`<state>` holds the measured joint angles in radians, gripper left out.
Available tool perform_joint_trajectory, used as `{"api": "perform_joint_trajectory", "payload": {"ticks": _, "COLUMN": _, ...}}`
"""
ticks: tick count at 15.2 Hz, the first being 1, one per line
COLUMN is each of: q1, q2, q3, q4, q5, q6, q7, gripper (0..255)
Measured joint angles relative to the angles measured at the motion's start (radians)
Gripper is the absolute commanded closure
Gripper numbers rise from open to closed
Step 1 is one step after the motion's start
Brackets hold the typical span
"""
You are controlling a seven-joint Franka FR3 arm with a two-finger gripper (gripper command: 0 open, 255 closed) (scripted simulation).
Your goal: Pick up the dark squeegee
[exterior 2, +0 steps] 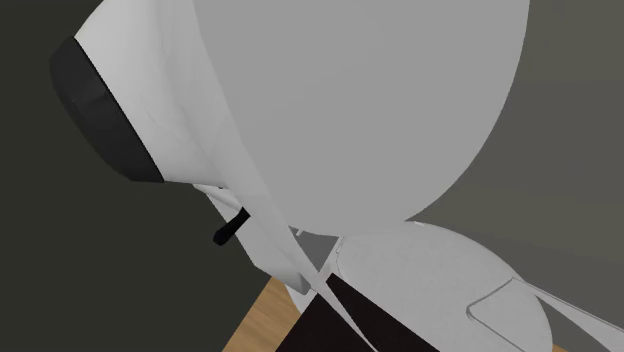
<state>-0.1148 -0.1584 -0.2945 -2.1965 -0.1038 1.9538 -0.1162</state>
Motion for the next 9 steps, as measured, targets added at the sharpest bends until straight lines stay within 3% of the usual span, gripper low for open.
{"api": "perform_joint_trajectory", "payload": {"ticks": 9, "q1": 0.001, "q2": -0.021, "q3": 0.004, "q4": 0.067, "q5": -0.002, "q6": -0.099, "q7": -0.001, "gripper": 255}}
